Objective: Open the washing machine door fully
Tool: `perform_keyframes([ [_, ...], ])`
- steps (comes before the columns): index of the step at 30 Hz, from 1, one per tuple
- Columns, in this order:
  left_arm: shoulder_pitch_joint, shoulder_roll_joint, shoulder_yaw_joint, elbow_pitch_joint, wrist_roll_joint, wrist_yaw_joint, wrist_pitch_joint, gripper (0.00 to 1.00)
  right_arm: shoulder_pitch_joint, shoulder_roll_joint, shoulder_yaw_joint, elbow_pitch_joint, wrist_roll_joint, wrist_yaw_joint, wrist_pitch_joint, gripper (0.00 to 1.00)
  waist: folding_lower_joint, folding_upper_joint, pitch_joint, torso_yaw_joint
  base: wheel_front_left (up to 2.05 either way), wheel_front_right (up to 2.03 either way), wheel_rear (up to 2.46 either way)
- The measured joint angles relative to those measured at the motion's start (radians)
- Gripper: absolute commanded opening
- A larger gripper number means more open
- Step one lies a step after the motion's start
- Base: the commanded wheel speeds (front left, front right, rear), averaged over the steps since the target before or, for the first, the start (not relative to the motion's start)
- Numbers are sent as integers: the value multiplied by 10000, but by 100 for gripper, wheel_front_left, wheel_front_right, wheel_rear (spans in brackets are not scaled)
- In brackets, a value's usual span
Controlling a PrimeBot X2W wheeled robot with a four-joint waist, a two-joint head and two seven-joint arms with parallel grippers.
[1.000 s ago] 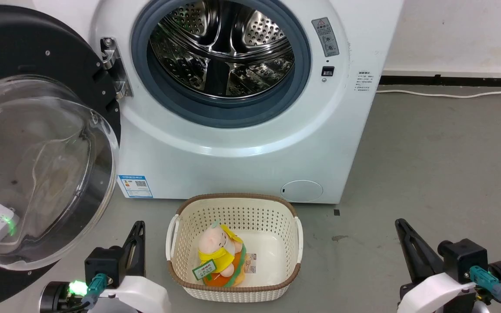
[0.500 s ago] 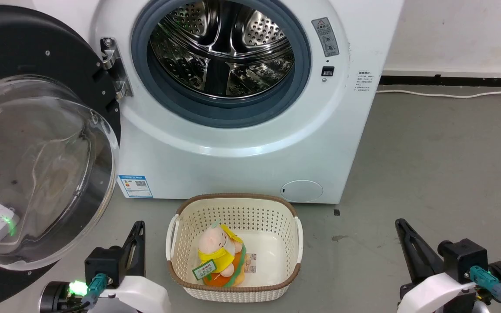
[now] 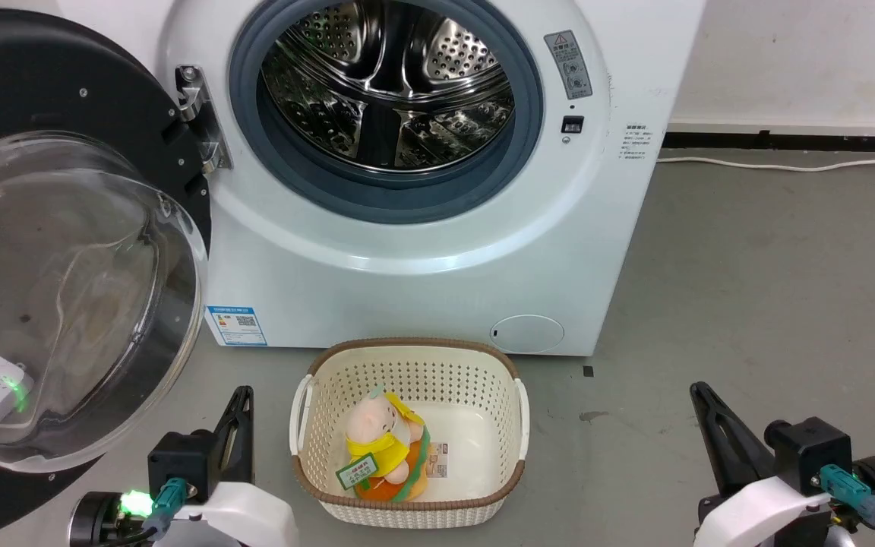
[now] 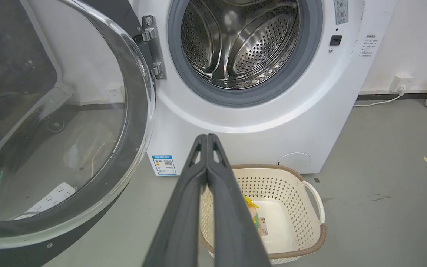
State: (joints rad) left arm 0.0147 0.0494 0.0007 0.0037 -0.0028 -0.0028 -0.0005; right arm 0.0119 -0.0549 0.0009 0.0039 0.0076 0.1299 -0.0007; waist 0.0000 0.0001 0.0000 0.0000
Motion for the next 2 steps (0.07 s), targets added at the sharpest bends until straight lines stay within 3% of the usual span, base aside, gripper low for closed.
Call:
perform_keyframes([
  [2,0,0,-4,0,0,0,0,0,0,0,-4,0,0,0,0,0,0,0,0,0,0,0,0],
])
